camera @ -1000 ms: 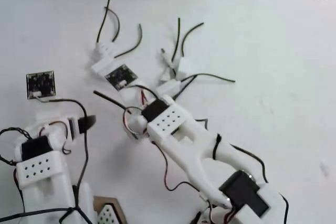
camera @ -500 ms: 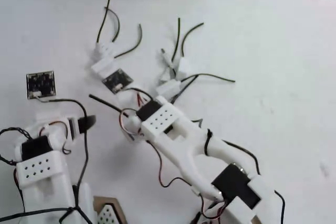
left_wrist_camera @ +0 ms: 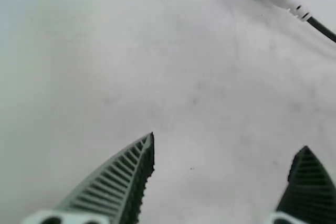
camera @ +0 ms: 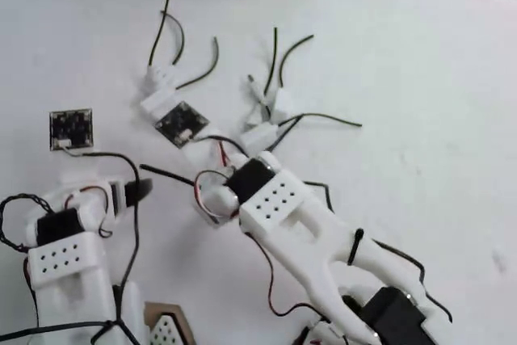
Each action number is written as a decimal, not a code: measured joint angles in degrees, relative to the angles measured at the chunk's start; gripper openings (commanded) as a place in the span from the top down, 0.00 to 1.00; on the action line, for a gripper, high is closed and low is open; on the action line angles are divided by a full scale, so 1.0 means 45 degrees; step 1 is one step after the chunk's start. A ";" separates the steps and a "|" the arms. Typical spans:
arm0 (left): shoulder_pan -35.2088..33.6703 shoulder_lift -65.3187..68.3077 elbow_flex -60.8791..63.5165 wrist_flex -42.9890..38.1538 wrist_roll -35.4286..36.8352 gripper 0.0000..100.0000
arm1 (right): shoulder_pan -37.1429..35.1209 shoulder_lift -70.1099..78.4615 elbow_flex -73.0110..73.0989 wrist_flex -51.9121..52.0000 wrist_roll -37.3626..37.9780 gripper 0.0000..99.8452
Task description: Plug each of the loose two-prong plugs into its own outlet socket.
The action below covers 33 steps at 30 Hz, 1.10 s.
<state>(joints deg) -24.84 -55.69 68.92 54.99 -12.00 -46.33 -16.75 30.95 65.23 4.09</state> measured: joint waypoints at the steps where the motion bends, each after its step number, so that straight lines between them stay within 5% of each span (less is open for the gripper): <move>1: 0.0039 0.0000 0.0000 0.0000 -0.0020 0.61 | 0.0020 0.0000 0.0234 -0.0039 0.0000 0.79; 16: 0.0039 0.0000 0.0000 0.0000 -0.0059 0.61 | -0.0469 0.1915 0.1465 -0.2716 0.0000 0.77; 21: 0.0039 0.0000 0.0000 0.0000 -0.0059 0.61 | -0.0176 0.3184 0.0664 -0.2422 0.0000 0.69; 33: 0.0039 0.0000 0.0000 0.0000 -0.0059 0.61 | -0.0137 0.5118 -0.0879 -0.1934 -0.0020 0.70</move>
<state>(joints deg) -24.66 -55.69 68.92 54.99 -12.26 -46.95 6.29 26.99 56.53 4.00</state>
